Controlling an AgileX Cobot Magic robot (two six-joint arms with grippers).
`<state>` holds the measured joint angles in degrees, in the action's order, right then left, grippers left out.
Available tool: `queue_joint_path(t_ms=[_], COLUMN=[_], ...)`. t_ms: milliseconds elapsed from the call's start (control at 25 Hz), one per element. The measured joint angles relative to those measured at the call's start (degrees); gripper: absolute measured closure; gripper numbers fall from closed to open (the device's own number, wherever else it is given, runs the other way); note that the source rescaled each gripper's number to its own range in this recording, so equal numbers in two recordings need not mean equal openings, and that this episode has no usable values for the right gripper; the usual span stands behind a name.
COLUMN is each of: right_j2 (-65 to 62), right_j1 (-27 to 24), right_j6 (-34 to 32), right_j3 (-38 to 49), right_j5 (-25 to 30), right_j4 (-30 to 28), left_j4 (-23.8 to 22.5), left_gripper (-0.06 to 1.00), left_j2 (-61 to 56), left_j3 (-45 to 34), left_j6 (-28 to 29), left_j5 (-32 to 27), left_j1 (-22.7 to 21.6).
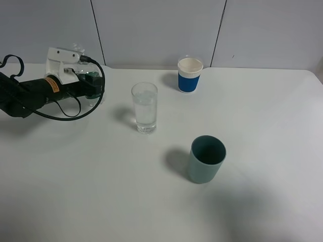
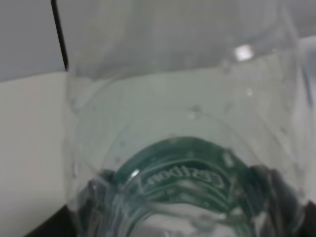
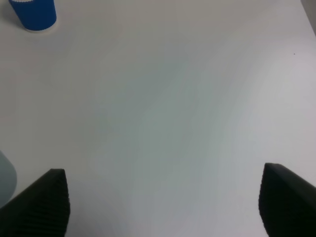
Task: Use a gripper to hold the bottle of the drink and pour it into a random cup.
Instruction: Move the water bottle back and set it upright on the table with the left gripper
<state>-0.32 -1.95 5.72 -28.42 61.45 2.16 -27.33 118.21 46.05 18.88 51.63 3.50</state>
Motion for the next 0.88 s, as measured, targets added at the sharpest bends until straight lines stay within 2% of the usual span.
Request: queue_joint_path(t_ms=[720, 840, 880], right_j2=[0.00, 0.00, 0.00], right_j1=[0.00, 0.00, 0.00], right_j6=[0.00, 0.00, 0.00], right_j3=[0.00, 0.00, 0.00], right_j5=[0.00, 0.00, 0.00], right_j4=[0.00, 0.00, 0.00], left_j4=[0.00, 0.00, 0.00], left_gripper=[0.89, 0.67, 0.55], left_j2=[0.12, 0.12, 0.12], left_j3=[-0.24, -0.24, -0.24], left_j6=[0.42, 0.42, 0.42], left_j5=[0.80, 0.98, 0.98], left_j1=[0.00, 0.00, 0.00])
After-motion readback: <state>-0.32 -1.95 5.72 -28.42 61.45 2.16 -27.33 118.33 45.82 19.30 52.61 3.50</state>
